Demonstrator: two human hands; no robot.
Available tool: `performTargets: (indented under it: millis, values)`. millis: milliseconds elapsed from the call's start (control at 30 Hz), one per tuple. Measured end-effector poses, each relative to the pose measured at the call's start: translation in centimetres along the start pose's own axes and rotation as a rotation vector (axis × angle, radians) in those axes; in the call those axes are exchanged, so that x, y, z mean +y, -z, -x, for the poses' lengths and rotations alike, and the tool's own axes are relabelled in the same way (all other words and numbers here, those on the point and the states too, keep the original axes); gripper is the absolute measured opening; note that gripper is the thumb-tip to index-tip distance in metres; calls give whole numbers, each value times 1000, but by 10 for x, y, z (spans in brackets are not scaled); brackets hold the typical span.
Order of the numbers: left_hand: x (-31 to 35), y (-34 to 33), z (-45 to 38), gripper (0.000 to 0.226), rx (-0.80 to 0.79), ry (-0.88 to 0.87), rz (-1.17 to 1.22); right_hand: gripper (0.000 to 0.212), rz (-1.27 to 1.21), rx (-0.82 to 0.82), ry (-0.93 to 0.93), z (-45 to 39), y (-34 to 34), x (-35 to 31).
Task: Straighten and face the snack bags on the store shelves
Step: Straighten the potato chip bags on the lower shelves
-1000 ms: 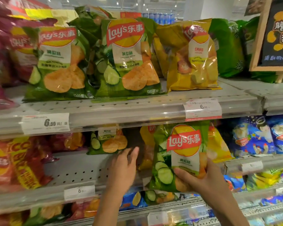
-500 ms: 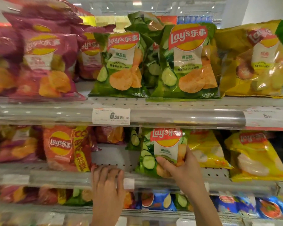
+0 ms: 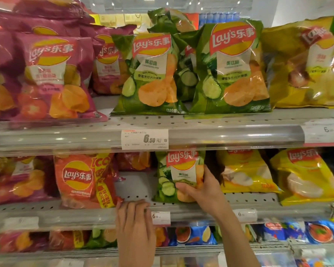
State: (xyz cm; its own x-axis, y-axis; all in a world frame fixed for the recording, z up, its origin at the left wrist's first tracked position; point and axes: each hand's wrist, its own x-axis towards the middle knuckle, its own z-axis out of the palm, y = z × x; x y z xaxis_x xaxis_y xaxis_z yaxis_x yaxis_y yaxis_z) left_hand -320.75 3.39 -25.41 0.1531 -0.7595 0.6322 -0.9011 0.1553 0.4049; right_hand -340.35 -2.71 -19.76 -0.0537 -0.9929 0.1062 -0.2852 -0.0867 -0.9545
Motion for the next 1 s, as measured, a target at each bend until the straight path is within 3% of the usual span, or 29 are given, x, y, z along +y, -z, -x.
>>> performTargets:
  millis: [300,467,567,733,900,1000]
  values:
    - [-3,-5,5,24,-43,-23,46,103,-15,-85,-105,2,16,5]
    - [0,-8,5,22,-59,11,45,80,112,-17,-146,-5,13,3]
    - [-1,-8,7,14,-49,-13,50,79,161,19,-160,-7,10,4]
    - [-4,-9,8,11,-58,-30,61,81,246,87,-81,4,6,2]
    - [-6,-9,8,10,-65,-27,72,102,246,183,30,19,3,2]
    - [-7,-6,6,9,-92,-20,103,100,240,273,67,30,-1,2]
